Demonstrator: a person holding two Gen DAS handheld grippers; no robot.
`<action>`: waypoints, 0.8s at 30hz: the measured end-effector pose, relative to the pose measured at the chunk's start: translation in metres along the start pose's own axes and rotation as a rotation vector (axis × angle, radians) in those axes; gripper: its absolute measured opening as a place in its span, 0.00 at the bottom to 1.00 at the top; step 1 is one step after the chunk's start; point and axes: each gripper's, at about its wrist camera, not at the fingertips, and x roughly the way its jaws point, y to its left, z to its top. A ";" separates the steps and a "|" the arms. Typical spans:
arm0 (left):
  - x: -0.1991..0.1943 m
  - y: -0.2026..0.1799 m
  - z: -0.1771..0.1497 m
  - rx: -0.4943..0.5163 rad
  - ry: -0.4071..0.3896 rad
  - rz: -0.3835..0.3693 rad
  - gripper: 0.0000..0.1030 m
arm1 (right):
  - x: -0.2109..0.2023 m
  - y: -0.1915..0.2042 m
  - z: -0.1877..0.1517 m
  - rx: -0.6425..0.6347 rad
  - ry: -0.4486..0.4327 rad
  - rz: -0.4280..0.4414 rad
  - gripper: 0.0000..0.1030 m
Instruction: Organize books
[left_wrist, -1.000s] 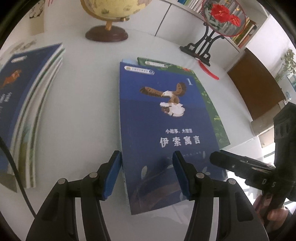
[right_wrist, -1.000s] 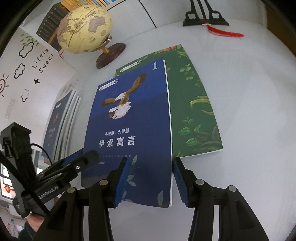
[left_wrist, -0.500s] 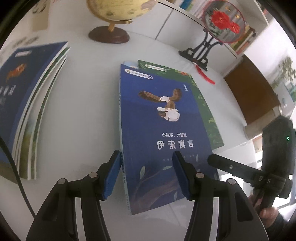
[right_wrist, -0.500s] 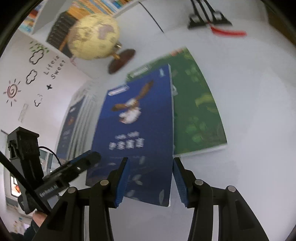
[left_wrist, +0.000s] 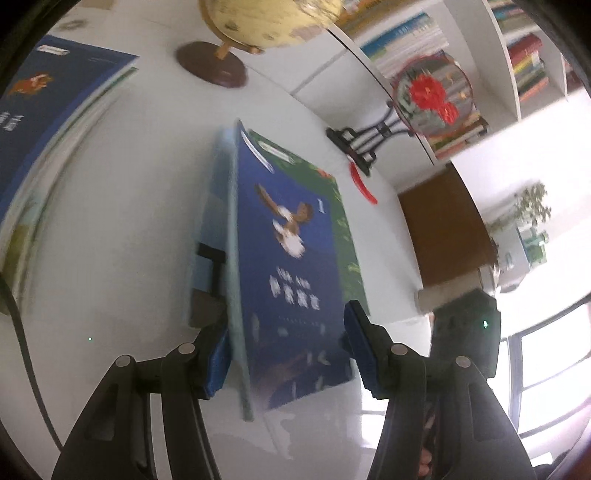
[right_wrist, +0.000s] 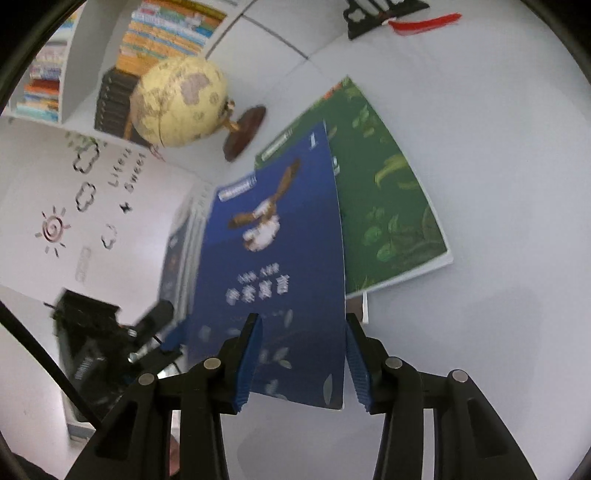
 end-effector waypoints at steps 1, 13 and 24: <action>0.003 -0.005 -0.002 0.027 0.003 0.027 0.52 | 0.004 0.002 -0.002 -0.007 0.013 -0.005 0.43; 0.006 -0.010 0.002 -0.012 0.020 0.020 0.12 | 0.015 0.010 -0.002 -0.027 0.055 -0.053 0.49; 0.008 -0.028 -0.003 0.078 -0.002 0.165 0.12 | 0.008 0.019 0.003 -0.051 0.040 0.011 0.32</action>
